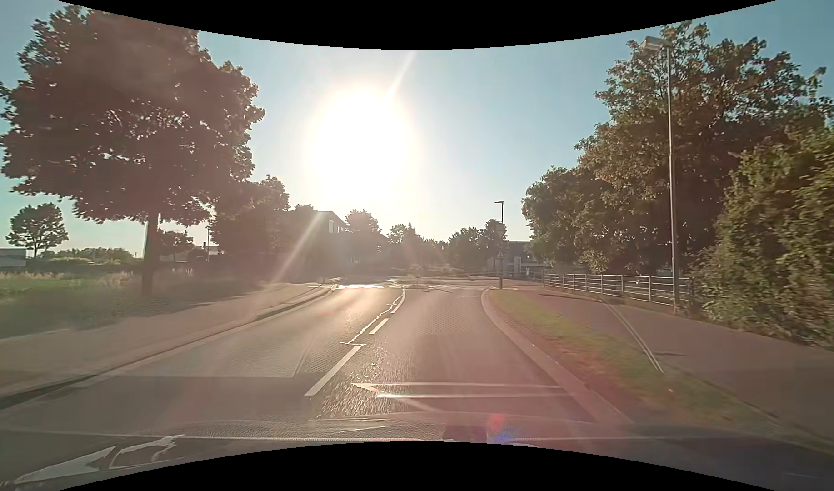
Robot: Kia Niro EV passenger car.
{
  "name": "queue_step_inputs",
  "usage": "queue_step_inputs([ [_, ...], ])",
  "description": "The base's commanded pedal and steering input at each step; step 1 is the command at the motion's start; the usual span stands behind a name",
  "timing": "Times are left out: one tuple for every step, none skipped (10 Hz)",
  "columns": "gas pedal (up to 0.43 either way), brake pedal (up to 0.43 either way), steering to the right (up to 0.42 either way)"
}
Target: Follow the waypoints while adhering to traffic rules and regulations
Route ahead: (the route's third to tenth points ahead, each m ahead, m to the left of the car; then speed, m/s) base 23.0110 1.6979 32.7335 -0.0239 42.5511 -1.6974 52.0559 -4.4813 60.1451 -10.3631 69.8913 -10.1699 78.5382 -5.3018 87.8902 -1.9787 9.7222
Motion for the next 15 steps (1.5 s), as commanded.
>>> queue_step_inputs([
  [0.000,0.195,0.002],
  [0.000,0.201,0.003],
  [0.000,0.201,0.008],
  [0.000,0.195,0.011],
  [0.000,0.195,0.015],
  [0.000,0.195,0.020],
  [0.000,0.195,0.022],
  [0.000,0.195,0.022],
  [0.000,0.189,0.022],
  [0.000,0.189,0.022],
  [0.000,0.183,0.022],
  [0.000,0.177,0.023],
  [0.000,0.177,0.023],
  [0.000,0.177,0.023],
  [0.000,0.177,0.024],
])
